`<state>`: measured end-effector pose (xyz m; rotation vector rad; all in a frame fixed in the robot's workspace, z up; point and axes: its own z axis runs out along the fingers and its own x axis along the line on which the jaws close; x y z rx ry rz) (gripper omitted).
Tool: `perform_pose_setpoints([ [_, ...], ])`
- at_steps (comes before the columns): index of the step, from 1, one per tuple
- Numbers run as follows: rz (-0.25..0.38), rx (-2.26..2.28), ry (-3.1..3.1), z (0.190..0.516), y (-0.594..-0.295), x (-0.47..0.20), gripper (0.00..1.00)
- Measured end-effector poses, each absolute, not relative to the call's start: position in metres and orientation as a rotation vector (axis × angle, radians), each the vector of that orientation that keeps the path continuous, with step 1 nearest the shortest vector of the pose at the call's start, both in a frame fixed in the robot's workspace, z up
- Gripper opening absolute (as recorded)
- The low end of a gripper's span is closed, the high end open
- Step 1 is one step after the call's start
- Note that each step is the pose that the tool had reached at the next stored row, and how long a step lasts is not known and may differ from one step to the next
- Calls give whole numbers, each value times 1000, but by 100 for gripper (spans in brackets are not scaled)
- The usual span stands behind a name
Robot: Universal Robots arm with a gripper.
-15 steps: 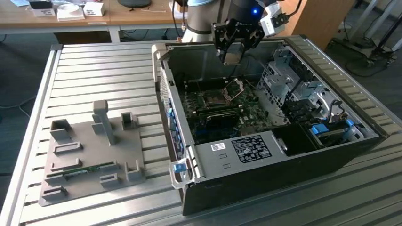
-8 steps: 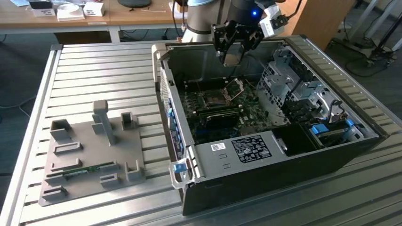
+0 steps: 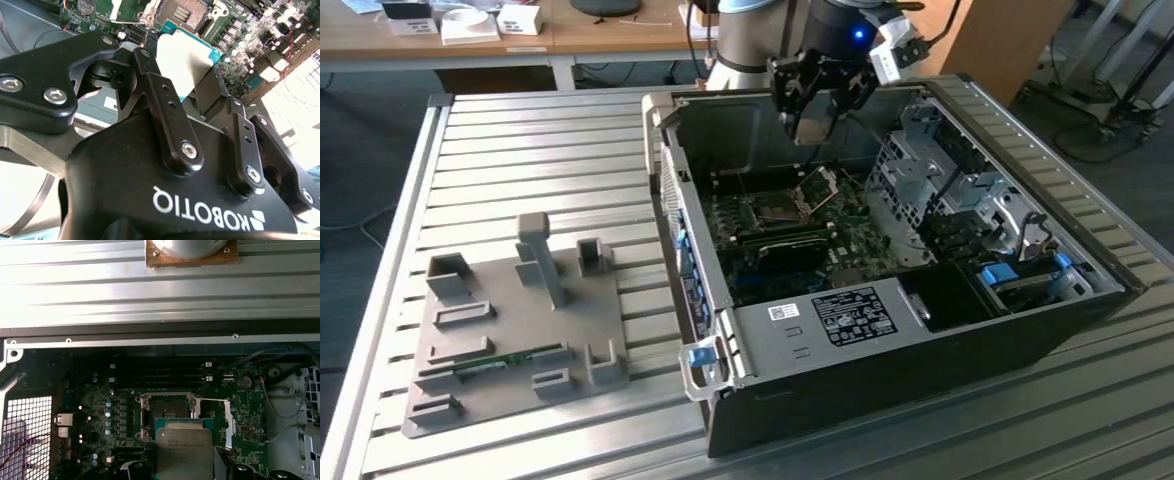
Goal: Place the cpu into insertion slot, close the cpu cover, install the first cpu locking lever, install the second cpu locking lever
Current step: 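Place the cpu into insertion slot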
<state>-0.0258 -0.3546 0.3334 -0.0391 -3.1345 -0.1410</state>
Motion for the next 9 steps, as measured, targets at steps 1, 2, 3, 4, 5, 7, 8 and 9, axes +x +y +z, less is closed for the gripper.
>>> perform_pose_setpoints([
  [1,-141,-39,-3135,332,-355,-26,54],
  [2,-141,-39,-3135,332,-355,-26,54],
  [3,-141,-39,-3135,331,-355,-26,54],
  [4,-141,-39,-3135,331,-355,-26,54],
  [5,-141,-39,-3134,331,-355,-26,54],
  [7,-141,-39,-3135,330,-355,-26,54],
  [8,-141,-39,-3135,330,-355,-26,54],
  [9,-141,-39,-3135,330,-355,-26,54],
])
